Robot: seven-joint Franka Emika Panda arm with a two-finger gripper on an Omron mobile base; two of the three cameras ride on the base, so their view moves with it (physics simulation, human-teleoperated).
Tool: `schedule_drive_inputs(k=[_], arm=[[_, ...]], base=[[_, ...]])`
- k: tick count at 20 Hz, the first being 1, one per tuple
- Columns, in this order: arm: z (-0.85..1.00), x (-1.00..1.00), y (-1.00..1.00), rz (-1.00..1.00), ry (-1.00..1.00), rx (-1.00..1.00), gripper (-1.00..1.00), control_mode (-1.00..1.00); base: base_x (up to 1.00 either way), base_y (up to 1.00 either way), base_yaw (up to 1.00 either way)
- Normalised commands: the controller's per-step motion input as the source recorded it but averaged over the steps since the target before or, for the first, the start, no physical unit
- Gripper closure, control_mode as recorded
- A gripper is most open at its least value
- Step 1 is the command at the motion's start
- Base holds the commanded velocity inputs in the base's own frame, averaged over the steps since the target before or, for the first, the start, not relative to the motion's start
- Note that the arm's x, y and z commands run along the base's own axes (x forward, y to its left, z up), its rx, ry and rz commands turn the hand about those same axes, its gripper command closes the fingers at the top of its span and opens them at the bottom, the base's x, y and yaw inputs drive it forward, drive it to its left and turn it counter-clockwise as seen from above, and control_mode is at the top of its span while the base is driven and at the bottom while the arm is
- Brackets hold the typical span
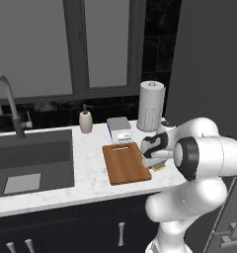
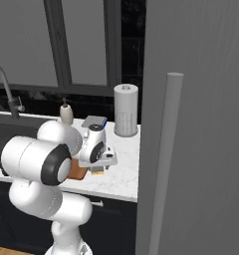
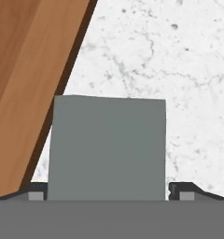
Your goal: Pick up the sponge from the counter and clean the cutting board by briefly scrubbing or pressing down on the cutting board. Once finished, release the sponge.
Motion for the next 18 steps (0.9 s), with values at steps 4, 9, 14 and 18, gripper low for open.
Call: schedule_drive_inputs(k=[4, 9, 14, 18], arm=[[-0.2, 0.07, 0.0, 0.0, 0.0, 0.0, -1.0, -1.0], [-0.02, 0.0, 0.0, 0.0, 0.0, 0.0, 1.0, -1.0], [0.11, 0.0, 0.0, 0.0, -0.01, 0.0, 1.0, -1.0], [0.8, -0.21, 0.18, -0.01, -0.07, 0.0, 1.0, -1.0]], base=[[0.0, 0.0, 0.0], [0.0, 0.0, 0.0], [0.0, 0.0, 0.0], [0.0, 0.0, 0.0]])
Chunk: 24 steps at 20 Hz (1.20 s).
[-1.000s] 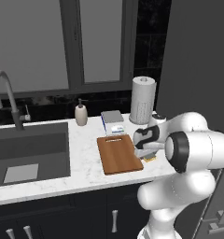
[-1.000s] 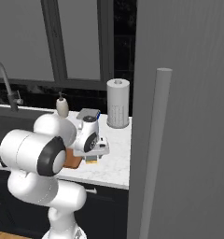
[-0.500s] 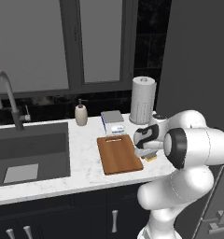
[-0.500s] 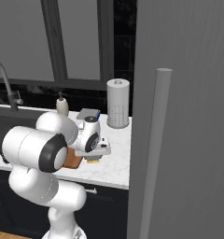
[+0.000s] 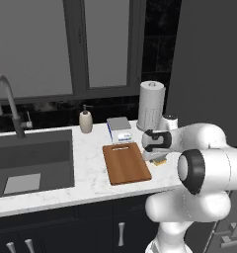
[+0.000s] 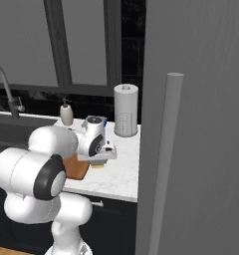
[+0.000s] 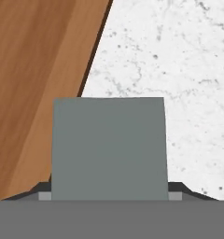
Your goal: Pick up the sponge from the counter and clean the cutting board by briefly scrubbing or pressing down on the cutting board. Once finished, release the sponge.
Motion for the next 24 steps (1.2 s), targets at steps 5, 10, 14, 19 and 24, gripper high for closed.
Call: schedule_drive_inputs(k=[5, 10, 14, 19, 24], arm=[[0.46, -0.2, 0.59, 0.0, -0.07, 0.0, 1.0, -1.0], [0.04, -0.01, 0.9, 0.0, -0.02, -0.02, 1.0, -1.0], [0.0, -0.17, 0.58, 0.0, -0.01, -0.02, 1.0, -1.0], [-0.12, -0.04, 0.54, -0.04, 0.0, -0.08, 1.0, -1.0], [-0.23, 0.0, 0.33, -0.03, 0.03, -0.03, 1.0, -1.0]], base=[[0.0, 0.0, 0.0], [0.0, 0.0, 0.0], [0.0, 0.0, 0.0], [0.0, 0.0, 0.0], [0.0, 0.0, 0.0]])
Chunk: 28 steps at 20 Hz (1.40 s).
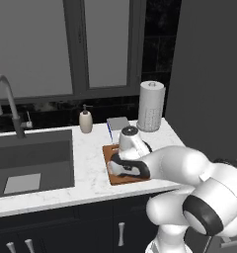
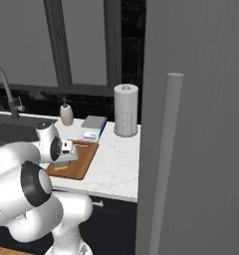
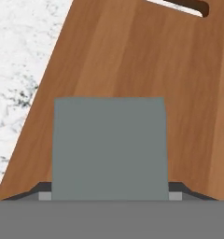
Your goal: Pick up the sponge from the counter and clean the cutting board by briefly scrubbing or pressing down on the cutting board. Once finished, release the sponge.
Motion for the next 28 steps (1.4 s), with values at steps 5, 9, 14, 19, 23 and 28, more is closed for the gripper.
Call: schedule_drive_inputs(k=[5, 9, 14, 19, 23, 28], arm=[[-0.3, 0.0, 0.11, 0.0, 0.01, -0.01, 1.0, -1.0], [-0.37, 0.0, 0.03, 0.0, 0.0, -0.01, 1.0, -1.0], [-0.38, 0.1, 0.0, 0.0, -0.03, 0.0, 1.0, -1.0], [-0.28, 0.29, 0.0, 0.0, 0.0, 0.0, 1.0, -1.0], [-0.33, 0.19, 0.0, 0.0, -0.06, 0.0, 1.0, -1.0], [-0.51, 0.3, 0.0, 0.0, -0.13, 0.0, 1.0, -1.0]], base=[[0.0, 0.0, 0.0], [0.0, 0.0, 0.0], [0.0, 0.0, 0.0], [0.0, 0.0, 0.0], [0.0, 0.0, 0.0], [0.0, 0.0, 0.0]])
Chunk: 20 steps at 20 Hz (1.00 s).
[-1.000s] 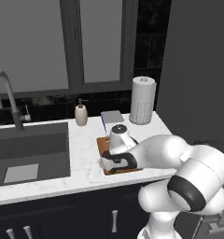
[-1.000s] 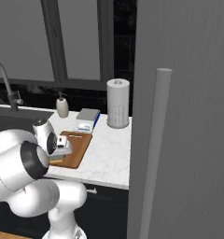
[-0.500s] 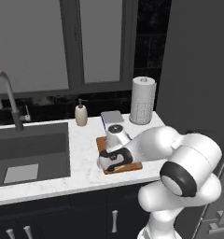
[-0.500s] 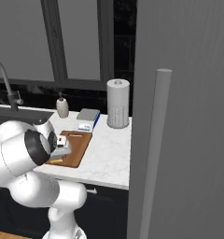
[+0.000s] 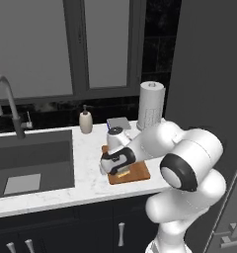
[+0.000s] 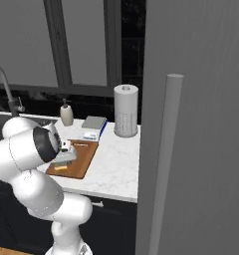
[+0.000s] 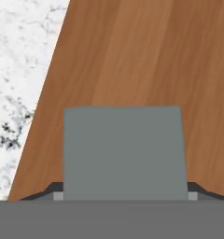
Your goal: Pick up the sponge from the counter and clean the cutting board by briefly scrubbing or pressing down on the cutting board. Once finished, release the sponge.
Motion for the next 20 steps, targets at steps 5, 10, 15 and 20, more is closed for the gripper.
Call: schedule_drive_inputs(k=[5, 10, 15, 20], arm=[[-0.49, 0.53, -0.01, 0.0, -0.11, 0.0, 1.0, -1.0], [-0.52, 0.49, -0.04, 0.0, -0.15, 0.0, 1.0, -1.0], [-0.63, 0.36, -0.09, 0.0, -0.05, 0.01, 1.0, -1.0], [-0.39, 0.01, -0.6, -0.02, 0.04, 0.05, 1.0, -1.0]], base=[[0.0, 0.0, 0.0], [0.0, 0.0, 0.0], [0.0, 0.0, 0.0], [0.0, 0.0, 0.0]])
